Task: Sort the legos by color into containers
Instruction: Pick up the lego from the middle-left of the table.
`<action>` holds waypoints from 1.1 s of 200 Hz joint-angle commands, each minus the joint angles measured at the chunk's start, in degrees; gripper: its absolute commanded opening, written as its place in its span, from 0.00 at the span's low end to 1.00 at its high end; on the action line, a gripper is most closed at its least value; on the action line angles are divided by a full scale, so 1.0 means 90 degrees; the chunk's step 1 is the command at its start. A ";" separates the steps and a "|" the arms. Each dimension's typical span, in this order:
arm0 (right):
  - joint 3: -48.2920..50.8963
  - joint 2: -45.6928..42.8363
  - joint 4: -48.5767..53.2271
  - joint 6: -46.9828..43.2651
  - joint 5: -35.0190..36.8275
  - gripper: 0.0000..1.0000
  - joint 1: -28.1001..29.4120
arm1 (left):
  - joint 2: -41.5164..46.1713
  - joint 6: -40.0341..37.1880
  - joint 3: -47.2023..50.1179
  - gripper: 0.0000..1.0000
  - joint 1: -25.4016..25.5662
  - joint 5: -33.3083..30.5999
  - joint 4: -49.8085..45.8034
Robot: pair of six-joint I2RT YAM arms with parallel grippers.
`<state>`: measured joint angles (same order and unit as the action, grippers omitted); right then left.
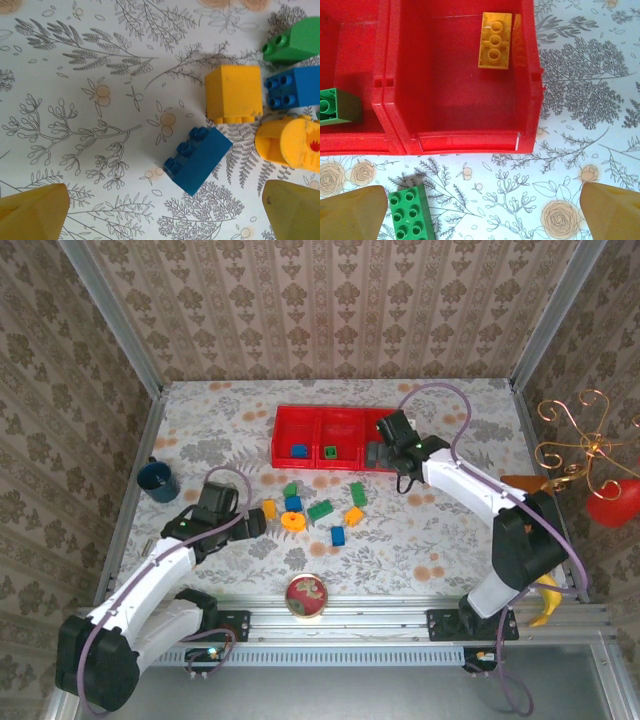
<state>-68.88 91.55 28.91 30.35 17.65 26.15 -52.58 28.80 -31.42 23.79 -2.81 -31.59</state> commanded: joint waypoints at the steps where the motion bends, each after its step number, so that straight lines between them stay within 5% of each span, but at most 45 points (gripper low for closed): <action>1: 0.0213 -0.0298 0.0171 0.0463 0.0264 1.00 0.0034 | 0.0085 0.0150 0.0100 1.00 0.0157 -0.0096 -0.0269; 78: 0.0329 -0.0358 0.0592 0.0850 0.0612 1.00 0.0037 | -0.0072 0.0289 0.0229 0.98 0.0807 -0.0078 -0.0250; 220: 0.0623 -0.0512 0.0437 0.0954 0.0750 1.00 0.0043 | -0.1729 0.0103 -0.0227 0.72 0.1068 -0.1019 0.0443</action>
<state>-64.03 89.08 32.86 37.65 22.09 26.15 -65.95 30.24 -30.68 33.34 -8.05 -29.17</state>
